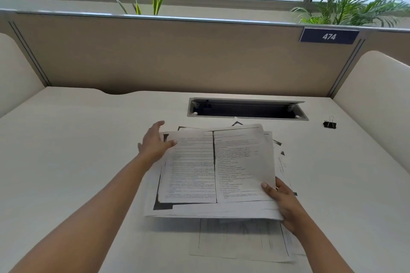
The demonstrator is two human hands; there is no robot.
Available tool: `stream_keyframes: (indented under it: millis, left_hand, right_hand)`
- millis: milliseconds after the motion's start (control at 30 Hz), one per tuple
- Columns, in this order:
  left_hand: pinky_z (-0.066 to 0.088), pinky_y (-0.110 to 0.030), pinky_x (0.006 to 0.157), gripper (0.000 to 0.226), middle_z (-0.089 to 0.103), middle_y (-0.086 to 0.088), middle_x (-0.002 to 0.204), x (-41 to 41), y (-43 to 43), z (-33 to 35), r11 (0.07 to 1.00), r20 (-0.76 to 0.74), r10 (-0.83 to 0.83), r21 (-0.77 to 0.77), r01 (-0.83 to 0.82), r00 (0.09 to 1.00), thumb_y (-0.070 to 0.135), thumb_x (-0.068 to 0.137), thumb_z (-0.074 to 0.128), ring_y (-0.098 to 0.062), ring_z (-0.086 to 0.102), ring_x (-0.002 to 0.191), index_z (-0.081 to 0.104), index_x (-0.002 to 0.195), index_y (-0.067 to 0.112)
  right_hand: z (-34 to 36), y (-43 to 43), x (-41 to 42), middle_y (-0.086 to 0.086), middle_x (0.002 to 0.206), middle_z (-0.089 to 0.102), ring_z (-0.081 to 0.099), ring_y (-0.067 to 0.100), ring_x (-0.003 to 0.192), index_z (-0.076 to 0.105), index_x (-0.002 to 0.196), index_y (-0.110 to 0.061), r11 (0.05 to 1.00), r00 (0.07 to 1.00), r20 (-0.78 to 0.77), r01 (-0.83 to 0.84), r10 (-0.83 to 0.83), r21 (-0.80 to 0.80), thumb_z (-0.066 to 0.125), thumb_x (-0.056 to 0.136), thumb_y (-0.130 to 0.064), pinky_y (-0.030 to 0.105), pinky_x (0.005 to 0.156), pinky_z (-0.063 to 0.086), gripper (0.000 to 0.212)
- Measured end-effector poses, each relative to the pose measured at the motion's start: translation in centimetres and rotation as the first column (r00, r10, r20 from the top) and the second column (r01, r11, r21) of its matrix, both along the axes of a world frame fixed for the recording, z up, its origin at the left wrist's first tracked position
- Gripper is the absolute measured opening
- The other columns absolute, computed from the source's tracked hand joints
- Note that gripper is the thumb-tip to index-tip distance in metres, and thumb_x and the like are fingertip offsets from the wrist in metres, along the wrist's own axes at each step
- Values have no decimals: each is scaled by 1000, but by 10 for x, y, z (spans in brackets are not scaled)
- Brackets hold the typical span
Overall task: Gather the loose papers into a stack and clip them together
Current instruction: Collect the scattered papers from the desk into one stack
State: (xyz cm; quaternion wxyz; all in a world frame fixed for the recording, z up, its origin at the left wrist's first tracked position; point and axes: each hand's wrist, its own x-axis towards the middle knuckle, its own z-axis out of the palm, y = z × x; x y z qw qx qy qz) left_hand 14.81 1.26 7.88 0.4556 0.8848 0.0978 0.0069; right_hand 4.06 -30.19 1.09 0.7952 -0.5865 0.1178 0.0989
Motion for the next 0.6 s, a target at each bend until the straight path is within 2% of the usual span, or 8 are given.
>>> stream_keyframes:
  millis: [100, 200, 267, 333, 400, 467, 533, 600]
  left_hand:
    - [32, -49, 109, 88, 36, -12, 147, -17, 25, -10, 933, -114, 6, -358, -47, 993, 22, 77, 73, -31, 40, 131, 18, 146, 21]
    - [51, -50, 90, 104, 66, -11, 118, -38, 38, -13, 783, -209, -231, -619, 54, 950, 44, 43, 88, -30, 65, 105, 46, 132, 15]
    - [57, -43, 80, 98, 71, -10, 108, -45, 40, -15, 744, -170, -306, -656, 124, 937, 47, 28, 91, -28, 68, 97, 61, 114, 11]
    - [59, -38, 73, 90, 72, -10, 104, -48, 41, -15, 706, -90, -294, -691, 153, 952, 43, 26, 92, -28, 69, 96, 66, 105, 9]
    - [59, -34, 67, 87, 74, -8, 99, -48, 40, -12, 664, -17, -261, -729, 166, 965, 41, 23, 93, -26, 70, 92, 67, 100, 9]
    - [59, -33, 64, 79, 75, -7, 94, -46, 39, -8, 639, 46, -226, -747, 184, 973, 38, 22, 93, -24, 72, 86, 71, 92, 11]
    - [59, -32, 61, 56, 76, -3, 90, -46, 38, -3, 614, 103, -210, -760, 213, 972, 30, 30, 93, -22, 72, 83, 75, 82, 17]
    - [58, -32, 59, 26, 75, 3, 84, -48, 36, 0, 600, 141, -165, -771, 213, 976, 8, 57, 81, -21, 70, 82, 77, 75, 26]
  right_hand:
    - [4, 1, 1, 9, 109, 71, 68, 29, 99, 62, 115, -17, 1000, 999, 38, -7, 6, 24, 86, 52, -39, 38, 75, 59, 71]
    - [7, 3, 4, 10, 110, 71, 68, 30, 98, 61, 115, -16, 999, 997, 80, -18, 15, 39, 66, 77, -21, 41, 78, 58, 38]
    - [11, 5, 5, 11, 109, 71, 69, 28, 95, 62, 112, -14, 1000, 995, 102, -20, 20, 3, 59, 81, -14, 39, 75, 59, 31]
    - [16, 7, 8, 10, 108, 71, 69, 25, 93, 64, 108, -13, 997, 989, 145, -18, 28, -72, 68, 74, -19, 32, 72, 59, 35]
    - [22, 11, 10, 10, 105, 72, 69, 25, 93, 66, 104, -9, 989, 982, 187, -9, 37, -145, 86, 53, -36, 28, 71, 58, 61]
    - [25, 14, 14, 9, 102, 73, 69, 23, 91, 67, 102, -5, 985, 975, 223, 20, 18, -170, 89, 37, -47, 27, 70, 57, 81]
    - [28, 16, 17, 9, 98, 74, 70, 24, 88, 69, 98, -6, 987, 965, 263, 43, 0, -156, 89, 41, -41, 28, 70, 58, 70]
    - [31, 19, 18, 7, 93, 74, 67, 26, 88, 69, 94, -9, 992, 958, 285, 63, -29, -110, 80, 60, -19, 30, 72, 60, 37]
